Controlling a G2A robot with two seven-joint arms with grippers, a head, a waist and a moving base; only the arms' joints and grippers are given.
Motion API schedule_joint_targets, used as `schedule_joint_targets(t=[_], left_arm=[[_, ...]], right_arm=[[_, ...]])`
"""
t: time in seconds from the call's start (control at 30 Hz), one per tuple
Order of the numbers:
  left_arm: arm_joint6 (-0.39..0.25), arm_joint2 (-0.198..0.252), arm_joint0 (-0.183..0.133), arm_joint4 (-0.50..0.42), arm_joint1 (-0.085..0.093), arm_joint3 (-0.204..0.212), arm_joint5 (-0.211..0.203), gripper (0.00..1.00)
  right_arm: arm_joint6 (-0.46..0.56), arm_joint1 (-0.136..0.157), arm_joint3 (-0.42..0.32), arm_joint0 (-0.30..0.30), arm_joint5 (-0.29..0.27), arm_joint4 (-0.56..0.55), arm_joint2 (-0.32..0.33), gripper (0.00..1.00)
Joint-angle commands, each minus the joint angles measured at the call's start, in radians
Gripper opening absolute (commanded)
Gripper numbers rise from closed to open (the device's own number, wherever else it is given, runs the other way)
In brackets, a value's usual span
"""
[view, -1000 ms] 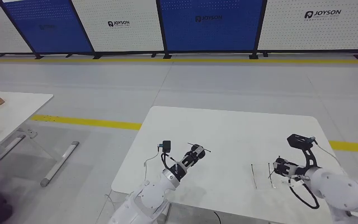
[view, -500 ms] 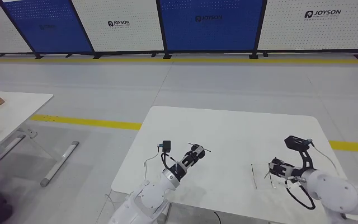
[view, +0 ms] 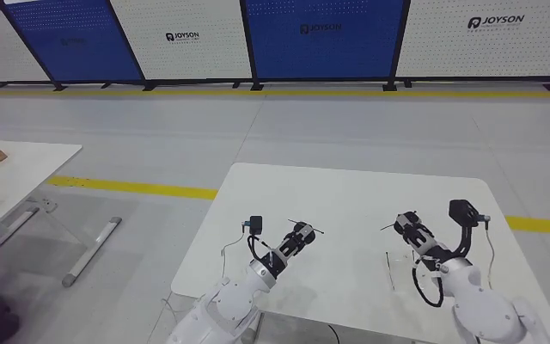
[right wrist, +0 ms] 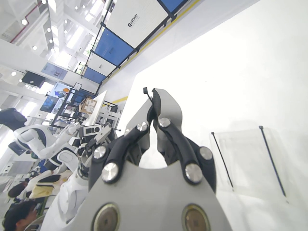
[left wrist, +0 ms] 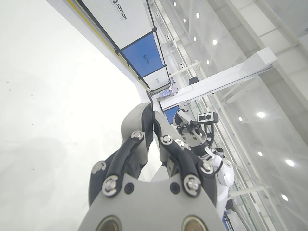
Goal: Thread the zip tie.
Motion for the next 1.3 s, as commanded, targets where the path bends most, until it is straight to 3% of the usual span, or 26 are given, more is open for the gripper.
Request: schedule_joint_targets(t=[0.0, 0.4, 0.57, 0.73, 1.27], left_arm=[[0.000, 0.000, 0.000, 0.000, 0.000, 0.000, 0.000, 0.00], [0.000, 0.000, 0.000, 0.000, 0.000, 0.000, 0.000, 0.00], [0.000, 0.000, 0.000, 0.000, 0.000, 0.000, 0.000, 0.00], [0.000, 0.000, 0.000, 0.000, 0.000, 0.000, 0.000, 0.00], [0.000, 0.000, 0.000, 0.000, 0.000, 0.000, 0.000, 0.00]], right_arm=[[0.003, 0.001, 0.000, 0.000, 0.000, 0.000, 0.000, 0.00], [0.003, 0.001, 0.000, 0.000, 0.000, 0.000, 0.000, 0.00], [-0.101, -0.013, -0.030, -0.003, 0.000, -0.010, -0.039, 0.00], [-0.332, -0.042, -0.029, -0.030, 0.000, -0.277, -0.106, 0.00], [-0.332, -0.042, -0.029, -0.030, 0.000, -0.277, -0.106, 0.00]])
